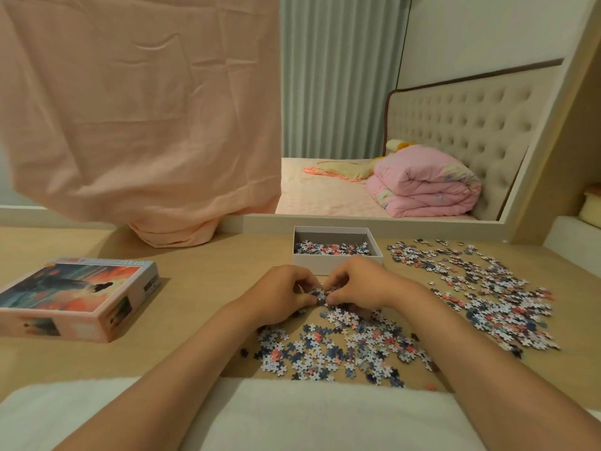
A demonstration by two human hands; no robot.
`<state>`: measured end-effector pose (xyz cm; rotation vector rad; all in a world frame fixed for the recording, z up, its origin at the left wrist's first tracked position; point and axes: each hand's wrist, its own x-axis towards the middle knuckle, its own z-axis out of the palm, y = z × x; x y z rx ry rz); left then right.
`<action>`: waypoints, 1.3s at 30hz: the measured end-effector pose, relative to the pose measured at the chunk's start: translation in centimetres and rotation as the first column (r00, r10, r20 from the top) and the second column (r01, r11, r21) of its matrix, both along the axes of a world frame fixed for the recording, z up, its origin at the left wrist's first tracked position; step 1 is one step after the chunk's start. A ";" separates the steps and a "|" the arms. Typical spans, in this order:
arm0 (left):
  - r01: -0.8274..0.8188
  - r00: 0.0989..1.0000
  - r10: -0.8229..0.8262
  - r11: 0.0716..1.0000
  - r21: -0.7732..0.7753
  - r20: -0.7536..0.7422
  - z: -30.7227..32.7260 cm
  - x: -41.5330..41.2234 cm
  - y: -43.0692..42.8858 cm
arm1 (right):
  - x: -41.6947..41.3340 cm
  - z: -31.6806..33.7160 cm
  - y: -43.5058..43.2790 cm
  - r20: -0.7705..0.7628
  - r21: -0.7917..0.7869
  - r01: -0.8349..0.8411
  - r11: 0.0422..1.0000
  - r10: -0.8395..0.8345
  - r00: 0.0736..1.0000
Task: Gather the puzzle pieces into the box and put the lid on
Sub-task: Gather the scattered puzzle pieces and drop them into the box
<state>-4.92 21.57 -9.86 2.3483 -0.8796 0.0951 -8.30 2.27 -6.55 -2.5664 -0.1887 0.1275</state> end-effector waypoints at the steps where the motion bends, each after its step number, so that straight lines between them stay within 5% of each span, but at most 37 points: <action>1: -0.005 1.000 0.004 0.999 -0.037 -0.025 0.2 0.3 -0.2 | 0.1 0.2 -0.3 -0.007 0.041 0.016 0.999 -0.016 1.000; 9: -0.081 0.997 0.078 0.968 -0.238 -0.025 4.0 4.4 -3.1 | 3.3 2.7 -2.4 0.234 0.251 0.129 0.959 -0.189 0.954; 15: -0.149 0.979 0.164 0.981 -0.124 0.119 3.6 6.6 -4.5 | 5.9 1.6 -2.6 0.361 0.108 0.151 0.983 -0.180 0.915; 18: -0.187 0.947 0.147 0.975 0.122 0.285 2.2 7.2 -4.6 | 6.8 0.4 -2.7 0.335 -0.025 0.166 0.986 -0.148 0.931; 20: -0.217 0.954 0.161 0.954 0.209 0.253 1.6 7.4 -4.5 | 7.0 0.0 -2.7 0.294 -0.098 0.165 0.982 -0.130 0.947; 26: -0.164 0.957 0.127 0.979 0.123 0.260 2.6 6.7 -3.5 | 5.5 1.4 -2.2 0.431 -0.051 0.121 0.991 -0.088 0.898; 32: -0.165 0.960 0.134 0.980 0.109 0.245 4.5 3.8 -0.9 | 2.4 2.9 0.7 0.229 -0.079 -0.036 0.996 0.053 0.972; 39: -0.188 0.960 0.272 0.793 0.579 -0.061 4.2 -1.3 3.0 | -0.4 1.4 2.2 0.043 -0.237 -0.096 0.967 0.109 0.993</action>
